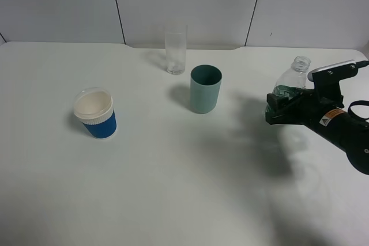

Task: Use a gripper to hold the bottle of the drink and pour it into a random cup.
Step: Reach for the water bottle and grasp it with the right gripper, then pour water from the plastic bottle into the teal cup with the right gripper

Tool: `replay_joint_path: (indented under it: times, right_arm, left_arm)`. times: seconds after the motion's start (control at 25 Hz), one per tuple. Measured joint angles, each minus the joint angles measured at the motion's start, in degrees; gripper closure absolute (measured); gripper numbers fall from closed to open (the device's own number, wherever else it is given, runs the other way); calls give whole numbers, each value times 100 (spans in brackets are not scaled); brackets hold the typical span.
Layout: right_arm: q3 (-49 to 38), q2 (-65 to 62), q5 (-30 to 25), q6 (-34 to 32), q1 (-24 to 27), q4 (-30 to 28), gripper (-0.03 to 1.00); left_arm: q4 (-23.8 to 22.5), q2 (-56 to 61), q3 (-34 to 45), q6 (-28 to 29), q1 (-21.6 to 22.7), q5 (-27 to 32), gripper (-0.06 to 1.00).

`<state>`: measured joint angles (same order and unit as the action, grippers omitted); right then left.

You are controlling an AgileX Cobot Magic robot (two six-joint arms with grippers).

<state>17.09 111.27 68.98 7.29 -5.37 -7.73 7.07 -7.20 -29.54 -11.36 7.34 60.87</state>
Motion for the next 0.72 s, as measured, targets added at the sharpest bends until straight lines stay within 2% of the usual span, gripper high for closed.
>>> replay_joint_path:
  times: [0.4,0.52,0.72]
  right_arm:
    - [-119,-460,-43,-25,0,240,40]
    - [-119,-772,-38,-289,-8,250,40]
    - [-122,-1180,-115,-498,-244,849,40]
  left_arm:
    - [0,0,0,0,0,0,-5]
    - [0,0,0,0,0,0,-5]
    - [0,0,0,0,0,0,-5]
